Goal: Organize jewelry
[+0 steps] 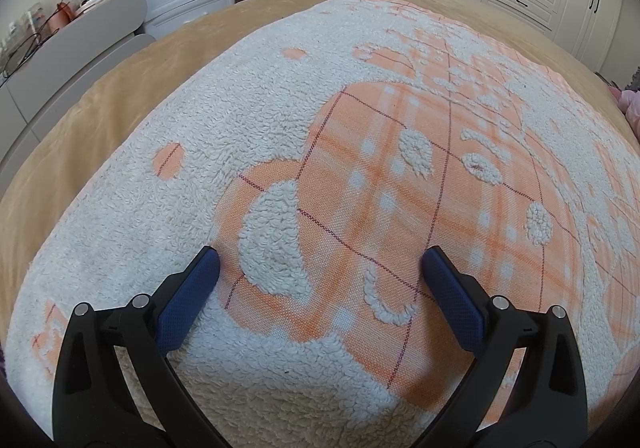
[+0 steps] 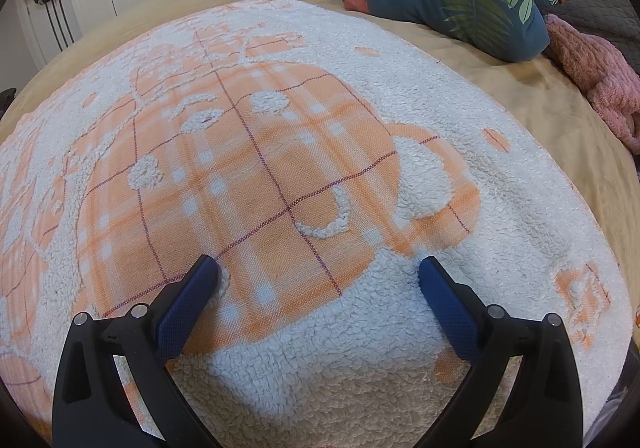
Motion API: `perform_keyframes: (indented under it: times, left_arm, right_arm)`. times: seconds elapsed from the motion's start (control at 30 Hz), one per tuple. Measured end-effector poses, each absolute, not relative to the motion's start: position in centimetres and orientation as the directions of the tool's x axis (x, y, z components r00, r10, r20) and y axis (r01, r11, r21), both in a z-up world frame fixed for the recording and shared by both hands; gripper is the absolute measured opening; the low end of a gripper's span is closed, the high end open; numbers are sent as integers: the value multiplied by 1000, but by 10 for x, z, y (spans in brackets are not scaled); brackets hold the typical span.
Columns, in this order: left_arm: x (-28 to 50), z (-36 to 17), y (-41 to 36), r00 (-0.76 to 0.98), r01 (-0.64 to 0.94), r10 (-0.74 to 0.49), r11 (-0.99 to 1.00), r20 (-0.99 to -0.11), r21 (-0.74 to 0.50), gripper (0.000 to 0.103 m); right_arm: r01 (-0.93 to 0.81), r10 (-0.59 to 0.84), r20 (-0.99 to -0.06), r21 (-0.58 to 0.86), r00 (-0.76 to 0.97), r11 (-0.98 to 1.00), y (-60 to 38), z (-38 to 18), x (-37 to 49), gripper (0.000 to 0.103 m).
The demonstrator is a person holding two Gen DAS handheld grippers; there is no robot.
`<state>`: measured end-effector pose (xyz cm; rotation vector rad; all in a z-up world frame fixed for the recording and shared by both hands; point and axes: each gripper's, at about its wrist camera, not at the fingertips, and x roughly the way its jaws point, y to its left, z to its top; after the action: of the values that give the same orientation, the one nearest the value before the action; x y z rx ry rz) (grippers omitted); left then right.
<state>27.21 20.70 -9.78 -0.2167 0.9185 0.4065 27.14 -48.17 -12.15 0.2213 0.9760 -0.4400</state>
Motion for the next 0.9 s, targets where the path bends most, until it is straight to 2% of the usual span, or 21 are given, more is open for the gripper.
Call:
perform_keyframes:
  times: [0.9]
  left_arm:
    - [273, -98, 207, 536, -431, 256, 903, -805, 1, 93]
  right_arm:
    - [455, -260, -837, -15, 481, 890, -482, -121, 271, 98]
